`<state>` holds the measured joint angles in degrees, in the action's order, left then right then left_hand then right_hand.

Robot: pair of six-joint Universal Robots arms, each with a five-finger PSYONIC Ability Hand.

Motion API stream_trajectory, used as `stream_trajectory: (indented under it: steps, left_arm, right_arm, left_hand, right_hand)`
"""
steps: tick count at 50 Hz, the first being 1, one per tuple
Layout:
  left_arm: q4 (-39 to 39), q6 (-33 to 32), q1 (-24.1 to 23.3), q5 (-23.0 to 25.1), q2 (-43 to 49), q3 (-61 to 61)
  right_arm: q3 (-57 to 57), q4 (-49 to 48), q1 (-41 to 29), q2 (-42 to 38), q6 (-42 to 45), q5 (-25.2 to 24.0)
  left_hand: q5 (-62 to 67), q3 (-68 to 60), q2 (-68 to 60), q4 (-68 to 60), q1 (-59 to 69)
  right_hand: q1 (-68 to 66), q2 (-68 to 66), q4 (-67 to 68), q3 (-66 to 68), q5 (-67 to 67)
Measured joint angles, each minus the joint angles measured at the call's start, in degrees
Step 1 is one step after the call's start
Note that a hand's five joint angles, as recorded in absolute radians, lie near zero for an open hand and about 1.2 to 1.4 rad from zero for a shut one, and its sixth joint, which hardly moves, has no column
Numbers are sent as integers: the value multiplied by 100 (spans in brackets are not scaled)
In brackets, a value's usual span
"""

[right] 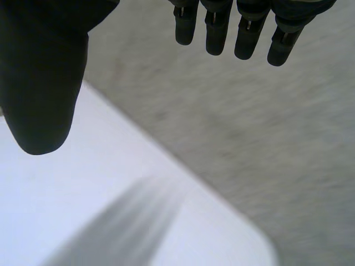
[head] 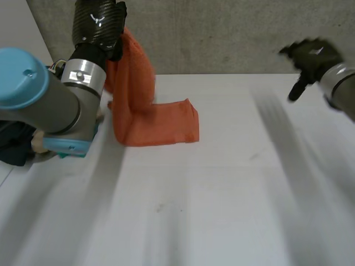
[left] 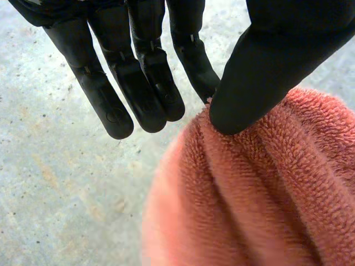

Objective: Fold the laundry.

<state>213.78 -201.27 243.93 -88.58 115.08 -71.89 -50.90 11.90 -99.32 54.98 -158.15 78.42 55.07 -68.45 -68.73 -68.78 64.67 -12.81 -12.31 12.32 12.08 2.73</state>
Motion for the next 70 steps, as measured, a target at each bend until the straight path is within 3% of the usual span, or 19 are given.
stream_trajectory:
  steps: [11,26,28,30,32,41,48,50,56,63,70]
  left_arm:
    - [-12,5,31,407,-1531,-919]
    - [23,9,-39,784,-3243,-1970]
    - [21,9,-37,782,-3297,-1993]
    - [15,9,-24,775,-3324,-1991]
    - [7,9,0,766,-3323,-1977]
    - [-82,5,318,731,-3291,-1978]
    - [-342,8,607,708,-3292,-2075]
    - [-601,9,759,705,-3270,-2156]
    - [-1262,-11,1001,730,-2943,-2435]
    - [-2025,-42,1065,738,-1844,-2600]
    - [-2397,-45,1017,710,-552,-1981]
  right_arm:
    - [926,130,-800,-1046,-275,-770]
    - [2875,81,-2347,-3272,-1580,-939]
    - [2931,80,-2452,-3421,-1668,-913]
    - [2979,78,-2524,-3523,-1732,-837]
    - [3028,80,-2556,-3543,-1768,-669]
    - [2777,176,-1985,-2423,-1589,38]
    - [1823,248,-1348,-1043,-1018,106]
    - [1193,299,-1076,-244,-556,96]
    - [162,731,-736,872,434,87]
    - [-553,1620,-603,1334,1514,120]
    - [-773,1868,-608,1080,2047,142]
  left_hand:
    - [0,0,0,0,23]
    - [0,0,0,0,23]
    - [0,0,0,0,23]
    - [0,0,0,0,23]
    - [0,0,0,0,23]
    - [0,-1,0,0,23]
    - [0,-1,0,0,23]
    - [0,-1,0,0,23]
    - [0,-1,0,0,23]
    - [0,0,0,0,23]
    - [0,-1,0,0,23]
  right_hand:
    - [0,0,0,0,0]
    - [-109,-125,129,132,86]
    - [-1343,-1390,1372,1388,1258]
    - [-3890,-3960,3715,3748,3653]
    - [-5095,-5283,5172,5198,5067]
    - [-5132,-5504,5620,5584,5253]
    - [-5135,-5504,5622,5587,5253]
    - [-5132,-5504,5622,5600,5253]
    - [-5133,-5504,5623,5605,5253]
    - [-5133,-5504,5624,5605,5253]
    - [-5133,-5504,5624,5605,5253]
